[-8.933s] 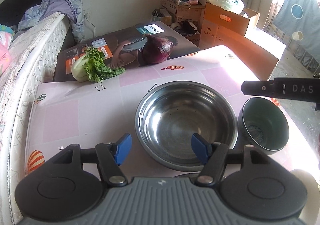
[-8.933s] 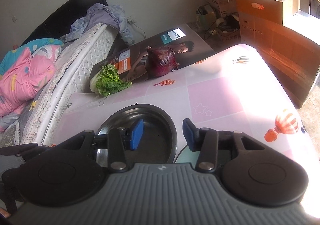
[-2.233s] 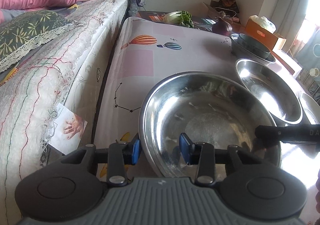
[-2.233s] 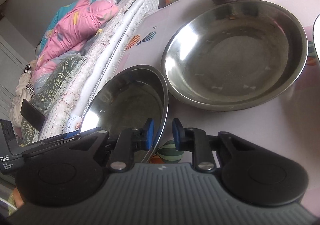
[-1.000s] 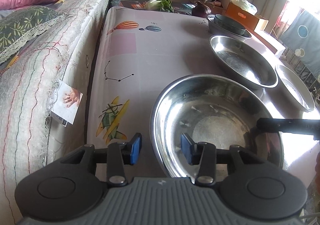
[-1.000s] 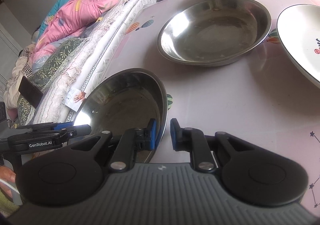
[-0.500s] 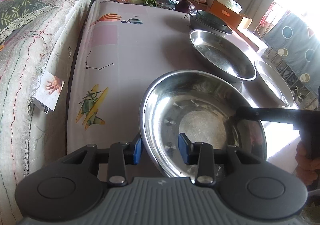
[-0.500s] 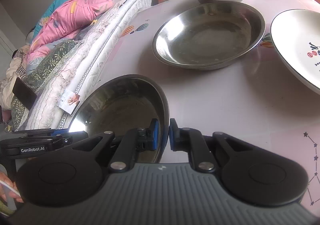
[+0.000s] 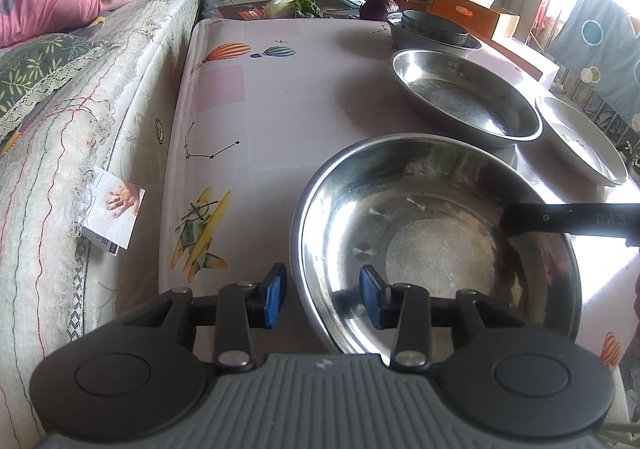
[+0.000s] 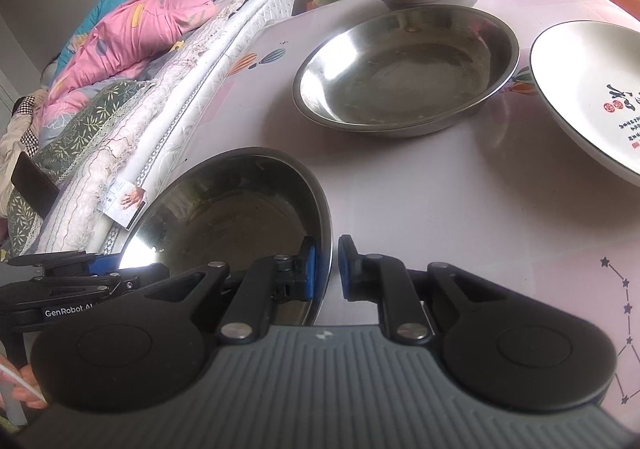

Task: Organize plates and bowls

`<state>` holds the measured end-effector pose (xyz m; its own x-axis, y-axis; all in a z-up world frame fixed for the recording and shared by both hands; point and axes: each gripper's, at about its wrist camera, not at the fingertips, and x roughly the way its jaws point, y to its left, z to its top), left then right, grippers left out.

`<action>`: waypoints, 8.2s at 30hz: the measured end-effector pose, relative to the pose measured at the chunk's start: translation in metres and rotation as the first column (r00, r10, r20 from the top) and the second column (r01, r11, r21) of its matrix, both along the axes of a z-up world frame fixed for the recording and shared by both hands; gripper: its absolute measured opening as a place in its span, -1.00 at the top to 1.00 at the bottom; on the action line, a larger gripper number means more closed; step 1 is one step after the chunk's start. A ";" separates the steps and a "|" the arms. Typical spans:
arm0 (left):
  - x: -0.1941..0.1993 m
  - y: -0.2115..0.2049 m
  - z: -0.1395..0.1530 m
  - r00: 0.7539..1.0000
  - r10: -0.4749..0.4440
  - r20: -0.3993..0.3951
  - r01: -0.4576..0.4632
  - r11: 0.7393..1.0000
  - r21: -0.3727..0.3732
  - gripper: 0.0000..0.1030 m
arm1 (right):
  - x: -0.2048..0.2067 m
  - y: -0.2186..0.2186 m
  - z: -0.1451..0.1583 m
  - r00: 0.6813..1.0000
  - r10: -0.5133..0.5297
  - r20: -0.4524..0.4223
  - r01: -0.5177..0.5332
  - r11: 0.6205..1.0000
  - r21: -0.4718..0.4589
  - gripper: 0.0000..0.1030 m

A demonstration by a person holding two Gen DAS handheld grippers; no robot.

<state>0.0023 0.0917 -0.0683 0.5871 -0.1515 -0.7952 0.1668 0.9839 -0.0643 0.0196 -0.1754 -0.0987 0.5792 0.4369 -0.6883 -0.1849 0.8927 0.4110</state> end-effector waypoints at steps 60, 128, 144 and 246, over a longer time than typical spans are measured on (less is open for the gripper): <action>0.004 -0.032 0.001 1.000 -0.017 -0.022 0.018 0.998 0.057 0.00 | -0.013 -0.012 0.000 1.000 -0.027 -0.004 0.027 0.999 0.019 0.71; -0.004 -0.040 0.010 0.999 -0.051 0.002 0.051 0.998 0.041 -0.09 | -0.019 -0.020 0.004 0.998 -0.063 0.012 0.063 0.998 0.007 0.58; -0.005 -0.040 0.011 0.999 -0.049 0.006 0.049 0.998 0.040 -0.11 | 0.000 -0.015 0.000 0.998 -0.048 0.035 0.049 0.999 -0.021 0.57; 0.010 -0.054 0.007 0.999 -0.033 -0.001 0.033 0.993 0.117 -0.16 | -0.016 -0.002 0.006 0.993 -0.022 0.119 0.040 0.987 -0.155 0.60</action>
<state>0.0125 0.0373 -0.0616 0.5844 -0.0766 -0.8078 0.1991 0.9786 0.0512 0.0035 -0.1774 -0.0926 0.6708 0.3098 -0.6739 -0.1945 0.9503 0.2432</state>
